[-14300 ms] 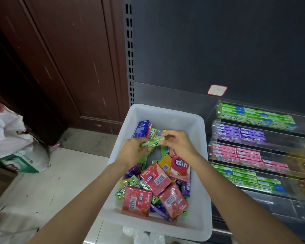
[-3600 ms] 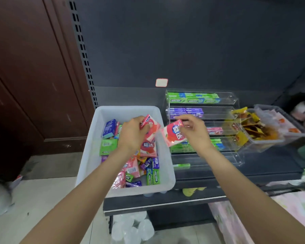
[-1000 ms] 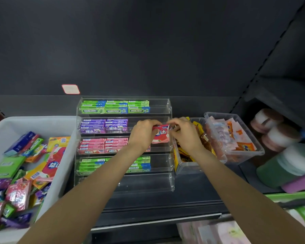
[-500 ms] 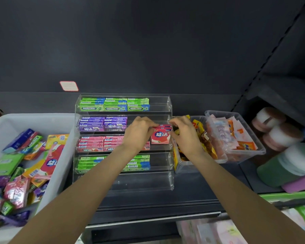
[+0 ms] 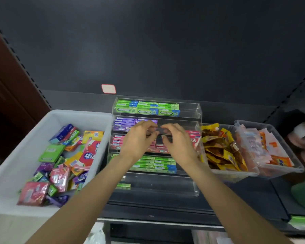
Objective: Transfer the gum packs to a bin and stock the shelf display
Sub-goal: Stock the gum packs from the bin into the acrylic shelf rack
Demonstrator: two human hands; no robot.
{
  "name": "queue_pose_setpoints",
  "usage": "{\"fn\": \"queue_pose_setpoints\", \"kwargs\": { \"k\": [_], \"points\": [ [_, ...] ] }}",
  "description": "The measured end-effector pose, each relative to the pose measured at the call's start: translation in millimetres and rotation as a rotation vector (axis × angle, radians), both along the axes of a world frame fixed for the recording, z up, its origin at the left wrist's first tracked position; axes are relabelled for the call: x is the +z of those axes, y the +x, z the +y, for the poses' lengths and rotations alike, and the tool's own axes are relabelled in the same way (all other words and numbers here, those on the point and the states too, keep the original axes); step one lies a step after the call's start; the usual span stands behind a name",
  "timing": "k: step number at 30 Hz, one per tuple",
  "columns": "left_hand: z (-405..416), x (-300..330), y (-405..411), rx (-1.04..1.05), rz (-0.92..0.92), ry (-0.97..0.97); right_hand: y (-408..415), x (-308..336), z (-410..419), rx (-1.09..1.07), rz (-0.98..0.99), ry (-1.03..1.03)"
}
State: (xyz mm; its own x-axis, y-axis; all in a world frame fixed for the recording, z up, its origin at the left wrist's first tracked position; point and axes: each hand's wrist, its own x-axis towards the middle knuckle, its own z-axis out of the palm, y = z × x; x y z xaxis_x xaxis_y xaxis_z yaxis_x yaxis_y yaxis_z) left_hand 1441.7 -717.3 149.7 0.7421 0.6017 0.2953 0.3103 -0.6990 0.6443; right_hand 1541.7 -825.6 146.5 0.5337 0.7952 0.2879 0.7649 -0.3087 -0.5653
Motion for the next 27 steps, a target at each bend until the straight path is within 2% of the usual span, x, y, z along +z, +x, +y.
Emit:
{"fn": "queue_pose_setpoints", "kwargs": {
  "k": [5, 8, 11, 17, 24, 27],
  "points": [
    [53.3, -1.0, -89.4, 0.168, 0.019, -0.033, -70.1, -1.8, 55.7, 0.167, 0.023, -0.026],
    [92.4, -12.1, -145.4, 0.285, 0.082, -0.049, -112.5, -5.2, 90.4, 0.223, 0.052, -0.069],
    [130.8, -26.1, -193.9, 0.308, 0.197, -0.077, -151.3, -13.1, 125.1, 0.24, 0.08, -0.116],
    [192.5, -57.3, -250.8, 0.209, 0.512, -0.041, -210.7, -42.6, 182.5, 0.223, 0.127, -0.301],
    [216.4, -90.7, -262.4, -0.006, 0.719, -0.104, -231.6, -78.4, 201.0, 0.091, 0.154, -0.676],
    [217.4, -101.2, -260.3, -0.045, 0.775, -0.104, -236.3, -81.3, 200.5, 0.09, 0.172, -0.662]
  ]
}}
